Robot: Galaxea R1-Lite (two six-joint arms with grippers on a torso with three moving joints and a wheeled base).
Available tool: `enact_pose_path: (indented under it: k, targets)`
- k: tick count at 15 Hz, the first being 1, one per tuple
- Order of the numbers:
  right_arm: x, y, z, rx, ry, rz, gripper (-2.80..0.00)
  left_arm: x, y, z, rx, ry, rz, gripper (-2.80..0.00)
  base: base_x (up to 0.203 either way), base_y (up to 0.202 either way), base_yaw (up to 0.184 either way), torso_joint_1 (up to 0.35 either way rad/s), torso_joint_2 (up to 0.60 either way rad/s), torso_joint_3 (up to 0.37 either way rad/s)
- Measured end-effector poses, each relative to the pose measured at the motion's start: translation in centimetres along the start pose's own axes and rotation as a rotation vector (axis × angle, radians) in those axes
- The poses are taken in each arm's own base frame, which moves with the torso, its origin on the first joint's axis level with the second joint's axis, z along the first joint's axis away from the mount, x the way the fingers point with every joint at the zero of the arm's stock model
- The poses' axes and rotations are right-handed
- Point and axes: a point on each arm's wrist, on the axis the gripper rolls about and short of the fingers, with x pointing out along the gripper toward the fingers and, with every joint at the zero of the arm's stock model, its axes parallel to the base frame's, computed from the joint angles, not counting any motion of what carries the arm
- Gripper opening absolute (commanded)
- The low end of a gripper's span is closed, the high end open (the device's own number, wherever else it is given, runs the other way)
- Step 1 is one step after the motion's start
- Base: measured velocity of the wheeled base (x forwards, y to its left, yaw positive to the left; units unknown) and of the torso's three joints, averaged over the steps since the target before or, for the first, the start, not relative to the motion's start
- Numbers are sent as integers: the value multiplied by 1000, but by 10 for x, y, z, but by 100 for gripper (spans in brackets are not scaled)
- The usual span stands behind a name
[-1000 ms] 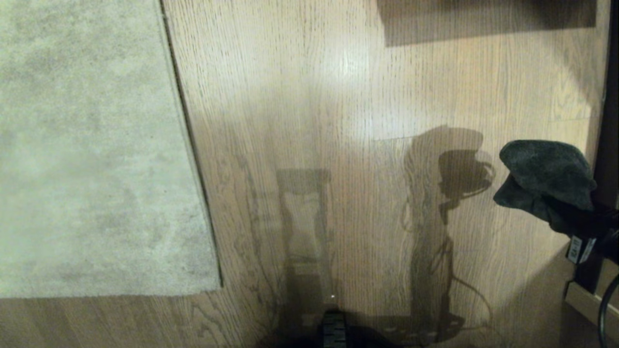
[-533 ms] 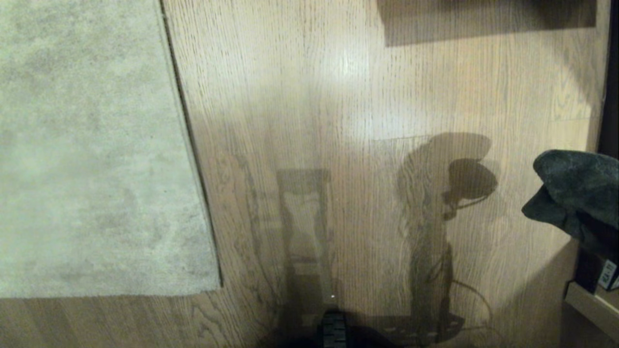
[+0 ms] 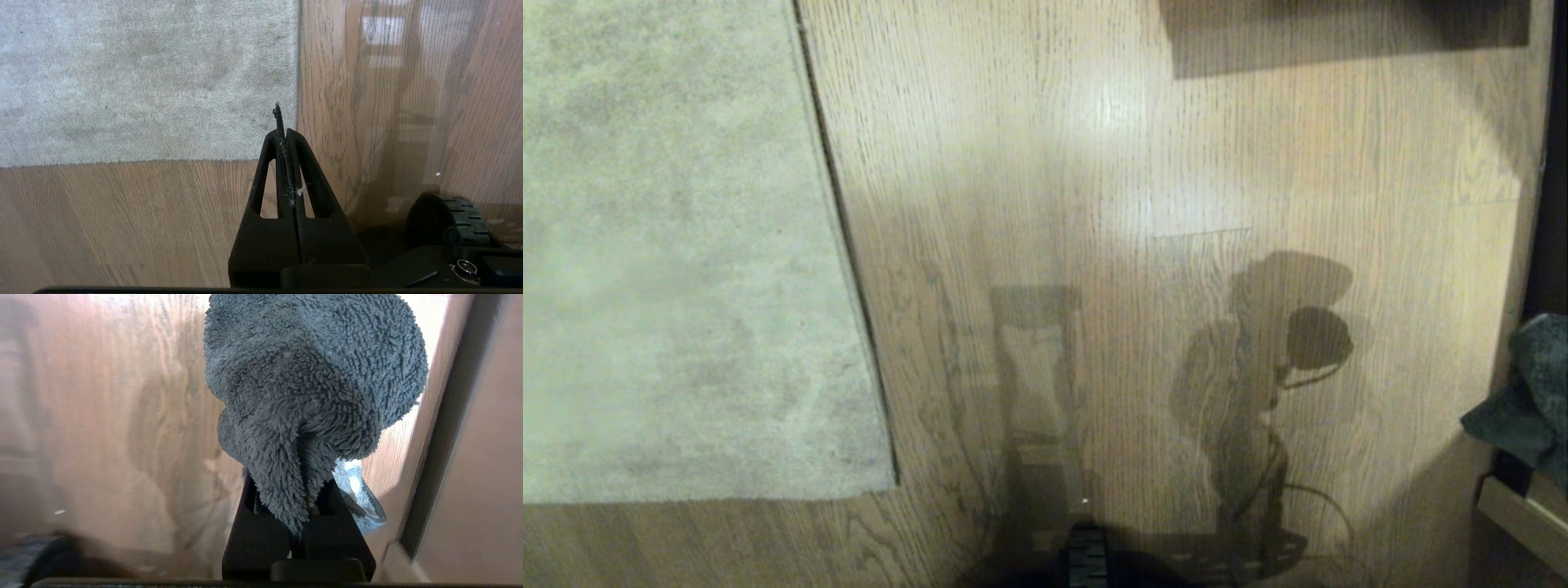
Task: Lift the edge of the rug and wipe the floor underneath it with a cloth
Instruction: Pick up the rag, then lift up the carpet
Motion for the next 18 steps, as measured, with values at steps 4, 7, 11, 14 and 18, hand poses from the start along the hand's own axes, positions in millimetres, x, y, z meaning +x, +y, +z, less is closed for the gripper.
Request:
enact_pose_path:
  k: [4, 7, 11, 14, 18]
  targets:
    - [-51, 6, -25, 57, -13, 0, -280, 0, 0, 0, 0, 1, 0, -280, 0, 0, 0, 0, 0, 0]
    - [-68, 11, -51, 172, 82, -5, -280, 0, 0, 0, 0, 1, 0, -280, 0, 0, 0, 0, 0, 0]
    - [-74, 12, -61, 231, 111, -51, -280, 0, 0, 0, -1, 1, 0, -280, 0, 0, 0, 0, 0, 0]
    - [-75, 11, -60, 233, 91, -52, -280, 0, 0, 0, 0, 1, 0, -280, 0, 0, 0, 0, 0, 0]
    - [-75, 11, -60, 236, 86, -53, -280, 0, 0, 0, 0, 1, 0, -280, 0, 0, 0, 0, 0, 0]
